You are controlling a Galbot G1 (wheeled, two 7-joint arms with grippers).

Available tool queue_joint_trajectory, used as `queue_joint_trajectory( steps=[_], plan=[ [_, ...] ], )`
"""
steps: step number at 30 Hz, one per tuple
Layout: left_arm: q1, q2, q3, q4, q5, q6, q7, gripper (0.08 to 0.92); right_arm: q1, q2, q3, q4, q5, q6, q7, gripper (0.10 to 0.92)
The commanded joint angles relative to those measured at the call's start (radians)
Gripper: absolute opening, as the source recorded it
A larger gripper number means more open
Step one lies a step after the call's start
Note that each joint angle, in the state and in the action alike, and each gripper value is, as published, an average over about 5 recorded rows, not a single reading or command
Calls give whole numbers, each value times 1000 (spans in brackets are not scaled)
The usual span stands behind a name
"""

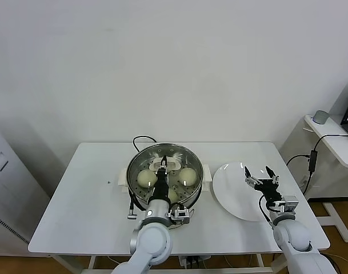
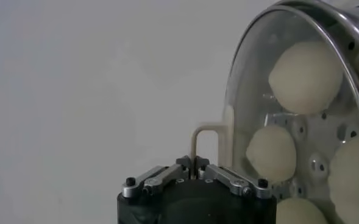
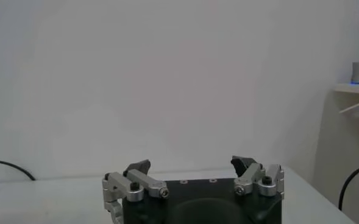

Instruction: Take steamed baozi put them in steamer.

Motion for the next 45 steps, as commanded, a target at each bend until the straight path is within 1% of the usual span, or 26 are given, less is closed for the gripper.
queue_joint_trajectory(
  steps=[1,4,7,9,12,13,16,18,20,23,25,27,29,31,34,36,39,45],
  plan=[
    [2,7,-1,4,-20,4,-12,102,-2,1,2,3,0,0,0,823],
    [13,22,-3,-16,-45,3,-20,129,-5,2,5,4,0,0,-1,823],
    [33,47,-8,-66,-89,-4,-28,193,-6,4,8,2,-1,1,-2,823],
    [51,70,-15,-115,-134,-21,-28,254,-7,4,9,2,-1,2,-3,823],
    [77,115,-27,-201,-276,-58,-11,349,-7,3,11,0,-1,2,-4,823],
    [83,133,-31,-233,-352,-72,0,366,-6,3,11,0,-1,2,-4,823],
    [87,188,-59,-313,-616,-122,48,453,-5,2,11,-1,-1,2,-4,823],
    [76,223,-92,-348,-830,-160,75,522,-4,2,11,-2,-1,2,-4,823],
    [59,252,-141,-371,-1073,-180,79,583,-3,3,11,-2,0,2,-4,823],
    [41,287,-235,-392,-1448,-221,35,669,-2,4,13,-2,0,3,-12,823],
    [41,305,-309,-402,-1689,-243,-11,721,-1,8,15,-2,0,4,-19,823],
    [53,308,-394,-406,-1892,-244,-64,775,0,11,16,2,5,-3,-21,823],
    [72,298,-491,-396,-2050,-237,-117,807,0,10,19,8,12,-10,-20,823],
    [91,294,-579,-373,-2176,-223,-164,818,0,3,22,13,13,-12,-23,823],
    [117,306,-689,-326,-2274,-208,-199,822,-3,-13,26,16,8,-1,-26,823],
    [137,322,-742,-287,-2291,-206,-200,823,-9,-24,28,20,5,2,-24,823],
    [165,354,-783,-221,-2287,-215,-182,823,-22,-32,31,28,7,-1,-28,823],
    [203,411,-780,-105,-2233,-253,-132,823,-40,-25,50,34,21,-26,-58,823]
  ],
)
